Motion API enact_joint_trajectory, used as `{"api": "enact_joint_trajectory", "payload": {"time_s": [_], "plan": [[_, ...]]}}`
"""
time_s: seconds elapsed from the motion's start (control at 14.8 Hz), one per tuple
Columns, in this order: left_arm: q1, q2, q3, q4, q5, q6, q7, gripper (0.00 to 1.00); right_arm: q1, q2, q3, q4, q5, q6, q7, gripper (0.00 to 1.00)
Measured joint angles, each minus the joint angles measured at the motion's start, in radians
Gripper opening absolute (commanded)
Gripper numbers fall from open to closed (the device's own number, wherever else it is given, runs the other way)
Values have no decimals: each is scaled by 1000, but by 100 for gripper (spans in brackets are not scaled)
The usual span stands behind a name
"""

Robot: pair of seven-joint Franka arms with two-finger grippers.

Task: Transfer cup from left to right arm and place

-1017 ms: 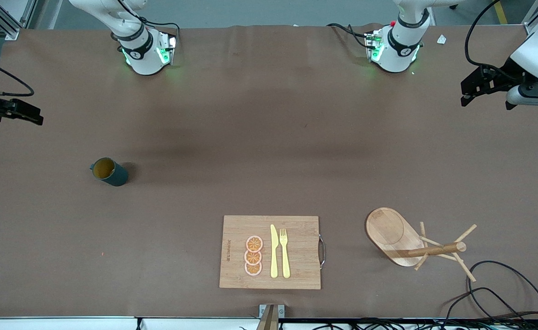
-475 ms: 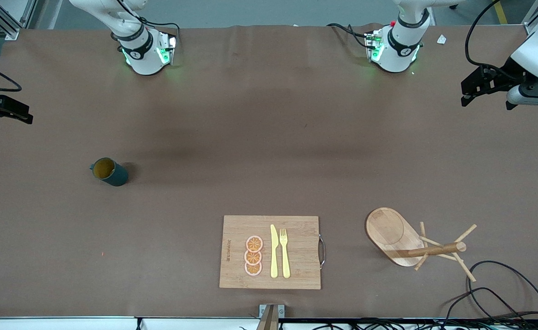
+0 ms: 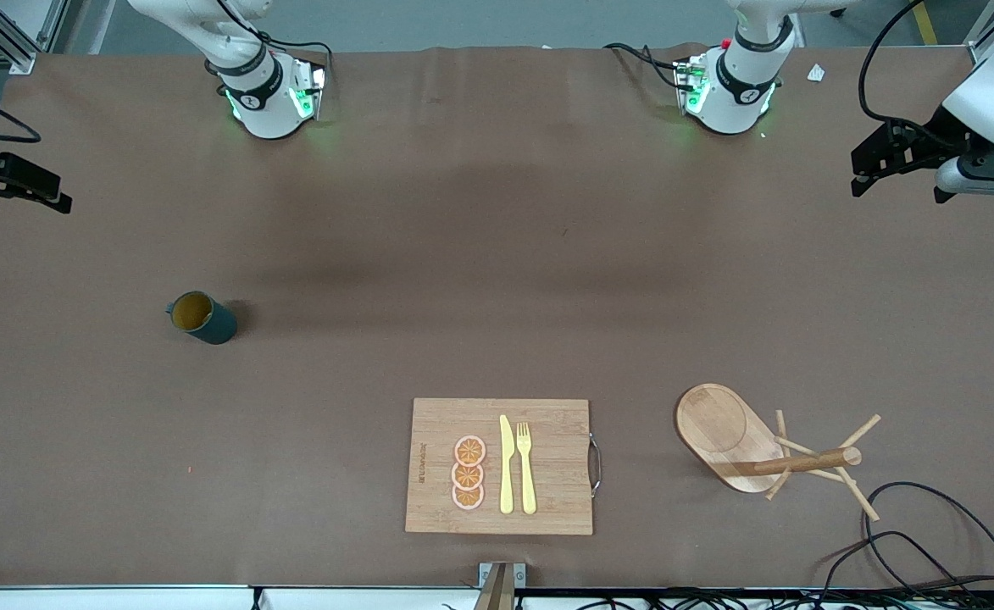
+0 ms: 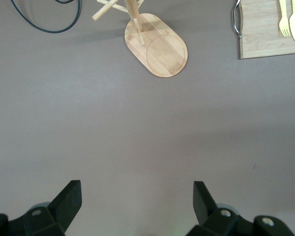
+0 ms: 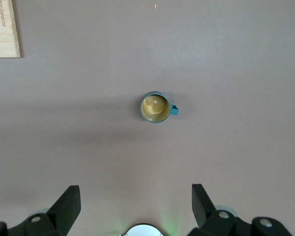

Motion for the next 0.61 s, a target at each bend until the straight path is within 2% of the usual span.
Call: {"api": "enact_joint_trajectory", "payload": {"time_s": [0.2,0.61], "plan": [[0,0,0,0,0,0,-4,100,0,-69,0,-82,3,9,-1,100],[-2,0,-3,0,0,-1,-138,100,0,-86,7,-98,4,40,-5,100]]}}
